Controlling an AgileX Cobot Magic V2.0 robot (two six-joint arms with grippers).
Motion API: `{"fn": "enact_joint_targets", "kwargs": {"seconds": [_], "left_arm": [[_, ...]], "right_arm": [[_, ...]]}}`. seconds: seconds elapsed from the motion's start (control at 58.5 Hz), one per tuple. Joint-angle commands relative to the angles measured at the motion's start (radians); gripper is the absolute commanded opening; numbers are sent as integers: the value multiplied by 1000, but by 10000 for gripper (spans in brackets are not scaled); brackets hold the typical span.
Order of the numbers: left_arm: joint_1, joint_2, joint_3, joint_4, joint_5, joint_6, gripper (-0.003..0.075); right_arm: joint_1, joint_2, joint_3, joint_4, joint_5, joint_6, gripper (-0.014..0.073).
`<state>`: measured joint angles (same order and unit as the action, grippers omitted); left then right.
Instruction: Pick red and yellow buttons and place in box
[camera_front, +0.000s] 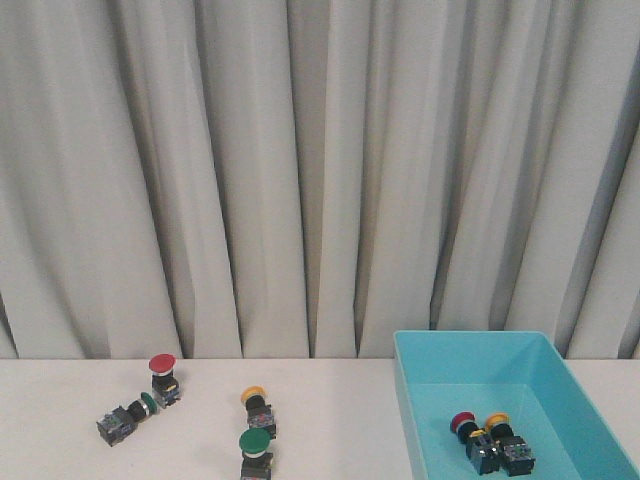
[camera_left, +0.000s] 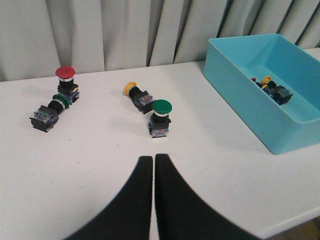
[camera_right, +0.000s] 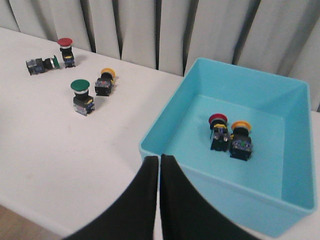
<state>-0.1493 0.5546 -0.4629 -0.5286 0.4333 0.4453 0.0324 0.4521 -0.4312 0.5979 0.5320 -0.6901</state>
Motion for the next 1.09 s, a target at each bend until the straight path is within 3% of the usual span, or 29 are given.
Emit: {"fn": "enact_joint_targets", "kwargs": {"seconds": [0.0, 0.888, 1.076], "left_arm": [[-3, -15, -6, -30, -95, -12, -7], [-3, -14, -7, -28, -95, -9, -7], [10, -64, 72, 93, -172, 81, -7]], "right_arm": [[-1, -51, 45, 26, -83, -11, -4], [-1, -92, 69, 30, -65, -10, -4], [-1, -92, 69, 29, -65, -10, -4]]}}
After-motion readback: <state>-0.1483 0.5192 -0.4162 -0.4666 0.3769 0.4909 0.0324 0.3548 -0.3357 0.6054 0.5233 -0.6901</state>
